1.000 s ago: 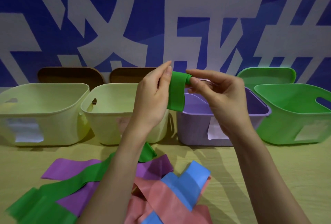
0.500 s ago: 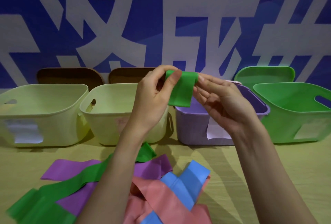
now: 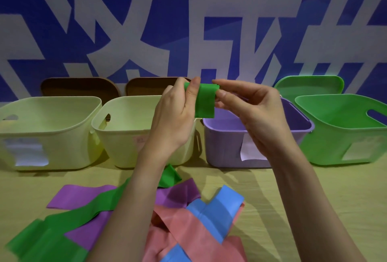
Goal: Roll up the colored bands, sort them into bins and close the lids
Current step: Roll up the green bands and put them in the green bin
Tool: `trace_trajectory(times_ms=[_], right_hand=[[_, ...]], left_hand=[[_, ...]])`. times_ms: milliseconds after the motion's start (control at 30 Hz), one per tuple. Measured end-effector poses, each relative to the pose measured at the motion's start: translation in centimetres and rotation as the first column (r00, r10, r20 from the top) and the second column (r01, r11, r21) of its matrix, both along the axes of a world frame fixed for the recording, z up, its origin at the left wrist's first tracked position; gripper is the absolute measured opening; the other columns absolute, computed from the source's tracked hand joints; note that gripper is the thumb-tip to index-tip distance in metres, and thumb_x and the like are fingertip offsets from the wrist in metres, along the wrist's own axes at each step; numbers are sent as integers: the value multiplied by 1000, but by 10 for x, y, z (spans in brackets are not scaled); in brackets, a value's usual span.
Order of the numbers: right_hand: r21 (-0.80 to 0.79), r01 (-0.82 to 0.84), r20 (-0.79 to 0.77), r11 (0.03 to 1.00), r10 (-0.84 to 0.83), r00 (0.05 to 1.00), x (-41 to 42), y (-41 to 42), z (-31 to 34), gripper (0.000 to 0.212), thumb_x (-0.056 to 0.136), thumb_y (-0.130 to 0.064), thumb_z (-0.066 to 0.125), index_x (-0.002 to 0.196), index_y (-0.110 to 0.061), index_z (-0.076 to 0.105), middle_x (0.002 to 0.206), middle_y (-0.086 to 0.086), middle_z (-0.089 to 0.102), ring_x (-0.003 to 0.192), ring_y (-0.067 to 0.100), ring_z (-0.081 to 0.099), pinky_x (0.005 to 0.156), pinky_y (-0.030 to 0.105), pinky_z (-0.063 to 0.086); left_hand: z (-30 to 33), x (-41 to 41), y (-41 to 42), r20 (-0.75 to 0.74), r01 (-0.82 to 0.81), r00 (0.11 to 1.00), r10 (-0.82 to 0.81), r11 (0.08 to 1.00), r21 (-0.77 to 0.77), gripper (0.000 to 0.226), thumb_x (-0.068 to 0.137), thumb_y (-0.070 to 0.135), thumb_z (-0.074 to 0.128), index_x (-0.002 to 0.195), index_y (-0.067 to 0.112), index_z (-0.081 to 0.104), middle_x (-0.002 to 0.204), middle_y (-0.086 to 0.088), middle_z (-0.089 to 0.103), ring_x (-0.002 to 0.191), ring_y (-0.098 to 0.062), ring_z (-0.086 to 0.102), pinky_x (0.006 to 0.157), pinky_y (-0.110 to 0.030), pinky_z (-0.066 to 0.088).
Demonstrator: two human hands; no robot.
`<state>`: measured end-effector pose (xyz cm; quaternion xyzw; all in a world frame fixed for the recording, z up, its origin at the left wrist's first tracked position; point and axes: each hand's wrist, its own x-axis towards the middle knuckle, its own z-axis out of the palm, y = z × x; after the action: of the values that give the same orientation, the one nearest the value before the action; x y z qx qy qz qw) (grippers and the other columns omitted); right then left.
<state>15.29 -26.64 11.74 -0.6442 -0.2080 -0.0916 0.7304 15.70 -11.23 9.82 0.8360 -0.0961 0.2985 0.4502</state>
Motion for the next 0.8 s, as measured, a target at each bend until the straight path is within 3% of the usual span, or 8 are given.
trace_trajectory(times_ms=[100, 200, 333, 467, 667, 800], right_hand=[[-1, 25, -17, 1000, -25, 1000, 0, 1, -1, 20, 80, -3, 72, 100, -8, 73, 90, 17, 74, 86, 26, 72, 90, 38, 56], [46, 21, -57, 999, -18, 998, 1, 2, -1, 17, 79, 0, 71, 96, -4, 72, 90, 13, 75, 86, 23, 72, 80, 29, 58], [178, -61, -202, 982, 97, 975, 3, 1, -1, 10, 83, 1, 66, 92, -1, 70, 91, 14, 74, 85, 21, 71, 72, 21, 56], [102, -61, -251, 993, 85, 964, 5, 2, -4, 12, 81, -14, 70, 90, -6, 72, 82, 10, 71, 73, 16, 67, 66, 19, 55], [-107, -4, -50, 994, -1, 999, 2, 7, -6, 16, 87, -16, 67, 100, -8, 72, 92, 9, 74, 81, 15, 69, 73, 24, 56], [-193, 23, 87, 981, -7, 996, -1, 8, -5, 24, 79, -6, 74, 103, -6, 71, 94, 5, 73, 83, 11, 69, 77, 20, 55]], left_hand=[[0, 0, -2, -9, -65, 998, 66, 995, 70, 47, 95, 56, 20, 90, 19, 47, 84, -2, 54, 76, -12, 53, 60, -23, 33], [0, -2, -5, 11, -63, 998, 62, 994, 92, 46, 93, 56, 19, 91, 20, 47, 83, 0, 53, 77, -11, 51, 60, -22, 32], [-3, 1, -6, 136, -66, 989, 52, 993, 96, 39, 94, 55, 23, 92, 22, 45, 80, 5, 53, 73, -7, 51, 59, -14, 33], [-3, 2, -5, 276, -145, 955, 106, 982, 124, 32, 99, 46, 31, 82, 22, 42, 68, 14, 42, 63, -4, 44, 56, -12, 30], [-2, 2, -2, 266, -165, 953, 148, 985, 43, 34, 104, 33, 33, 78, 19, 51, 62, 4, 51, 58, -13, 51, 49, -26, 38], [-1, 0, -3, 225, -171, 960, 167, 985, -2, 36, 104, 31, 34, 72, 28, 49, 59, 9, 49, 63, -9, 54, 49, -19, 38]])
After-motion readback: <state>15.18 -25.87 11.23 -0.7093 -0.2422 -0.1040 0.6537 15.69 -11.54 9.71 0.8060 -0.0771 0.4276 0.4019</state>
